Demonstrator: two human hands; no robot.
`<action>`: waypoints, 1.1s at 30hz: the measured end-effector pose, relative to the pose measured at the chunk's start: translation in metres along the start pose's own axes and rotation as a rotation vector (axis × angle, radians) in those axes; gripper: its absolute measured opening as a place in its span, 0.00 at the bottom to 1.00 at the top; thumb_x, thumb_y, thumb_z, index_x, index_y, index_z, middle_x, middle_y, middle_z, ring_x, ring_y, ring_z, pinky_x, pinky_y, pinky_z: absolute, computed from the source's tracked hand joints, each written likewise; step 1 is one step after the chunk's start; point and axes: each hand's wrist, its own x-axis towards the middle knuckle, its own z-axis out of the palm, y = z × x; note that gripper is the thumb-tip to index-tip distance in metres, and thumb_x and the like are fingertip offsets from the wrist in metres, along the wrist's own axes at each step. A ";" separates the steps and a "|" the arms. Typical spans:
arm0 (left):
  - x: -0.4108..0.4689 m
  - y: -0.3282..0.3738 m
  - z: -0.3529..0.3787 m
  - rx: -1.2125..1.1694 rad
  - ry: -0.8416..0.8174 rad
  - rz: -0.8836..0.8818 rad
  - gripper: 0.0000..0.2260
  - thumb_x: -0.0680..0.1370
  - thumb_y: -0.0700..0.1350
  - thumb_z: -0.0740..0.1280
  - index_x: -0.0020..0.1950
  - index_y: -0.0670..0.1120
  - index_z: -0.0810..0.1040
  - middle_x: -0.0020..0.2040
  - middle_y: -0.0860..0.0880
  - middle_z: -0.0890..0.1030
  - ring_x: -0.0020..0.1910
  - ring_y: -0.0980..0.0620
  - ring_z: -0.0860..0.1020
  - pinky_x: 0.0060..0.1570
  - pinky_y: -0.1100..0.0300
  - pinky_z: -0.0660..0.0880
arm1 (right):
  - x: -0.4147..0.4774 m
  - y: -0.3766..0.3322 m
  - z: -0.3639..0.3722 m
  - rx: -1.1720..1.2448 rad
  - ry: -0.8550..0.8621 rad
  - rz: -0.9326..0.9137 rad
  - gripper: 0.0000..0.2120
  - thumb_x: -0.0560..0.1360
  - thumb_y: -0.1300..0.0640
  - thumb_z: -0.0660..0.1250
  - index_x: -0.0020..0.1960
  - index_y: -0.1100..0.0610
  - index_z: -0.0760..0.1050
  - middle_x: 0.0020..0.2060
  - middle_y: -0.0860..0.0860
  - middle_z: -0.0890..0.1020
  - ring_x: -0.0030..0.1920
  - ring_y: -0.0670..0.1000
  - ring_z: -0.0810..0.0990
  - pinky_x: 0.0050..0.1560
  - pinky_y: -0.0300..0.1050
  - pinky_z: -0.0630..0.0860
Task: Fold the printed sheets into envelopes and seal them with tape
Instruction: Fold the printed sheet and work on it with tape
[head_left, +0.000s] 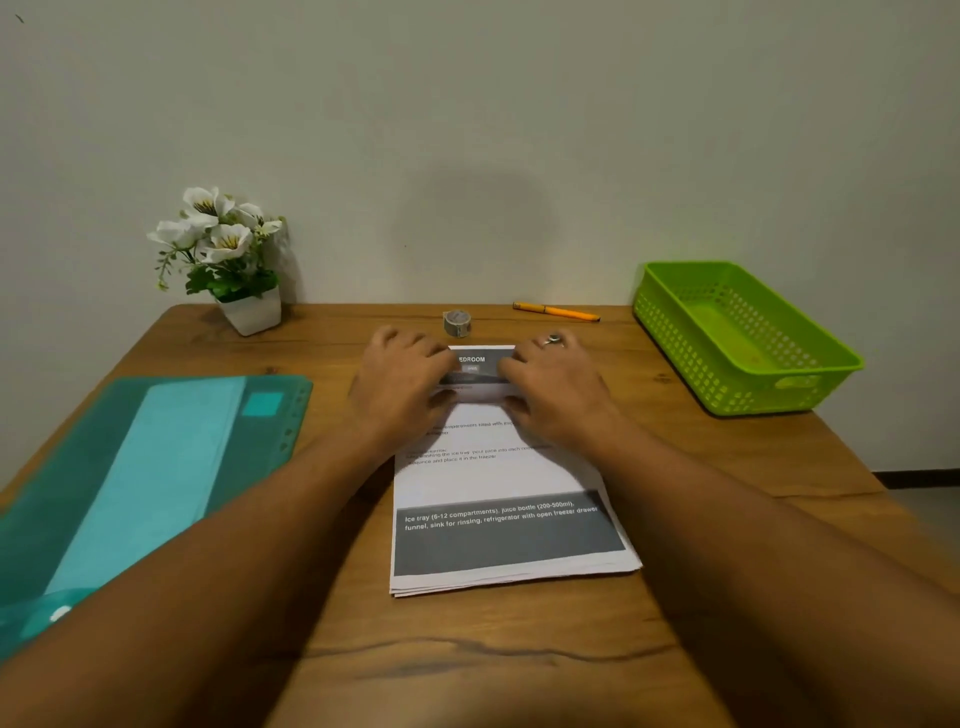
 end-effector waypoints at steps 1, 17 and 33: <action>0.004 0.004 -0.004 0.027 -0.054 0.021 0.14 0.75 0.55 0.72 0.59 0.53 0.81 0.57 0.51 0.82 0.58 0.47 0.78 0.60 0.48 0.68 | 0.004 -0.006 -0.003 -0.007 -0.027 -0.026 0.10 0.71 0.48 0.73 0.48 0.53 0.80 0.43 0.54 0.83 0.45 0.59 0.81 0.54 0.55 0.71; -0.010 0.022 0.004 0.090 -0.230 -0.017 0.09 0.79 0.53 0.65 0.57 0.52 0.79 0.50 0.50 0.83 0.48 0.44 0.82 0.36 0.55 0.65 | -0.021 0.005 -0.002 -0.082 -0.202 0.021 0.09 0.79 0.50 0.66 0.54 0.53 0.80 0.50 0.53 0.84 0.49 0.59 0.83 0.47 0.51 0.76; -0.041 0.022 0.025 -0.222 -0.238 -0.099 0.27 0.83 0.60 0.52 0.78 0.50 0.69 0.78 0.50 0.69 0.76 0.50 0.67 0.74 0.50 0.63 | -0.040 0.005 -0.013 0.204 -0.264 0.103 0.32 0.81 0.31 0.46 0.61 0.52 0.78 0.59 0.53 0.80 0.57 0.53 0.76 0.57 0.52 0.73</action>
